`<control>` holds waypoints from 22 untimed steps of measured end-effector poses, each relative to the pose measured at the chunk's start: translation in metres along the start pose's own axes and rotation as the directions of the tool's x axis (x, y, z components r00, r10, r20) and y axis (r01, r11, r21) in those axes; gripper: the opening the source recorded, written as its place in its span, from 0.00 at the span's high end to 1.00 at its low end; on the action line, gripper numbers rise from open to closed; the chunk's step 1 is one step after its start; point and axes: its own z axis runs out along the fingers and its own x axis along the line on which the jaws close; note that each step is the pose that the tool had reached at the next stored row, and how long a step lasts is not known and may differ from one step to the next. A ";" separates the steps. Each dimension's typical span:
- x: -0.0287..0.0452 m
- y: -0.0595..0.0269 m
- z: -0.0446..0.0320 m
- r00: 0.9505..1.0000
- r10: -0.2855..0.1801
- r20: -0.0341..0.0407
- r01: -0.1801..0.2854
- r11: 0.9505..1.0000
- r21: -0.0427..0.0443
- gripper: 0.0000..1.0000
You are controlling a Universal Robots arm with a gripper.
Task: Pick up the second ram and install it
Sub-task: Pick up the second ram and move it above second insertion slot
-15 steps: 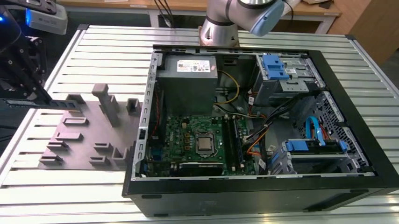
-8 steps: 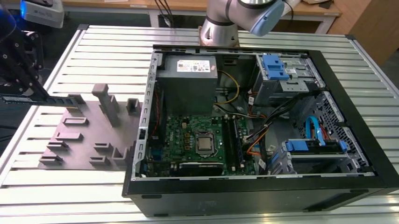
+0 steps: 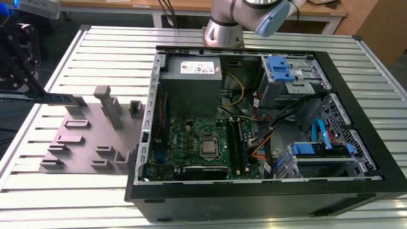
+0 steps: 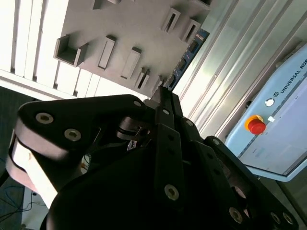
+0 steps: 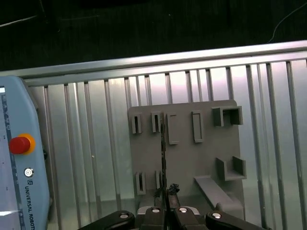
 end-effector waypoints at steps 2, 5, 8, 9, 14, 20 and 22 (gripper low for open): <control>0.0000 0.0000 -0.0045 1.000 -0.001 0.001 0.001 1.000 0.000 0.90; 0.0000 0.0000 -0.0089 1.000 -0.014 0.004 0.014 1.000 0.000 0.90; -0.0001 0.0000 -0.0089 0.998 -0.067 0.004 0.067 0.998 0.000 0.90; 0.0000 -0.0001 -0.0089 0.996 -0.086 0.004 0.086 0.996 -0.001 0.90; 0.0000 -0.0001 -0.0090 0.995 -0.099 0.005 0.099 0.995 -0.001 0.90; -0.0017 -0.0141 -0.0087 0.995 -0.099 0.005 0.099 0.995 -0.002 0.90; -0.0027 -0.0229 -0.0084 0.995 -0.099 0.005 0.099 0.995 -0.003 0.90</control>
